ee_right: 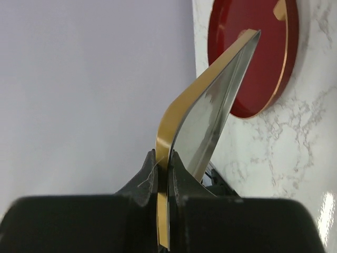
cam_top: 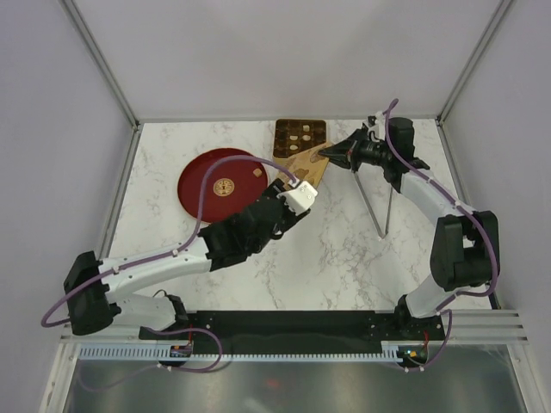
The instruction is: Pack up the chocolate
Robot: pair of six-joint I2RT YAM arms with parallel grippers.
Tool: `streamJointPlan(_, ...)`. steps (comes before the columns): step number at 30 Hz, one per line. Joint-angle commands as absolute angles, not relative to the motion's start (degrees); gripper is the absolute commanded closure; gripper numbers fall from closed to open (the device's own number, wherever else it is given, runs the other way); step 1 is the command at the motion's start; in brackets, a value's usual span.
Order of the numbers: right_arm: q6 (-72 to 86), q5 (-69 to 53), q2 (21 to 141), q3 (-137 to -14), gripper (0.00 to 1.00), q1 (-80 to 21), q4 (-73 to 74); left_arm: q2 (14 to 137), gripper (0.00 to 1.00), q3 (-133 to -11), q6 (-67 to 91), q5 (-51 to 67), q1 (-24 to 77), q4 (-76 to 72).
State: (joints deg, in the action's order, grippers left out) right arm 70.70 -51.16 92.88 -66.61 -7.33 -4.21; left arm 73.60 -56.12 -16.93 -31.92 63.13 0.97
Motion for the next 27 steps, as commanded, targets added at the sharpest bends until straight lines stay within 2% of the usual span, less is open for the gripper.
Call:
streamJointPlan(1,77.33,-54.05,92.11,-64.95,1.0,-7.12,-23.16,68.56,0.36,-58.8,-4.67,-24.19,61.88,6.05)
streamJointPlan(3,78.4,-54.84,92.81,-65.21,1.0,-6.77,-24.78,66.46,0.33,-59.41,-0.54,-20.33,60.22,8.16)
streamJointPlan(5,79.97,-56.94,93.51,-65.39,1.0,-5.81,-29.51,65.05,0.29,-60.64,7.16,-10.32,54.34,12.2)
streamJointPlan(8,86.29,-60.37,96.58,-67.14,1.0,-4.05,-40.67,63.37,0.13,-63.98,16.57,11.38,39.68,13.97)
streamJointPlan(10,91.48,-61.08,98.52,-68.63,1.0,-3.34,-48.9,64.94,0.1,-67.31,20.37,24.09,29.77,14.06)
streamJointPlan(13,97.35,-63.27,101.51,-72.4,1.0,-3.08,-56.4,72.29,0.09,-74.07,26.53,38.26,20.87,15.2)
streamJointPlan(16,103.42,-64.16,104.06,-75.22,1.0,-3.16,-68.16,77.76,0.09,-79.62,30.49,47.16,16.98,14.85)
streamJointPlan(22,113.19,-62.93,108.89,-78.13,1.0,-3.25,-84.25,89.99,0.09,-87.8,30.06,51.59,14.68,17.93)
streamJointPlan(27,117.69,-62.84,112.06,-79.89,1.0,-3.51,-88.95,97.2,0.09,-91.75,29.88,55.35,12.83,17.76)
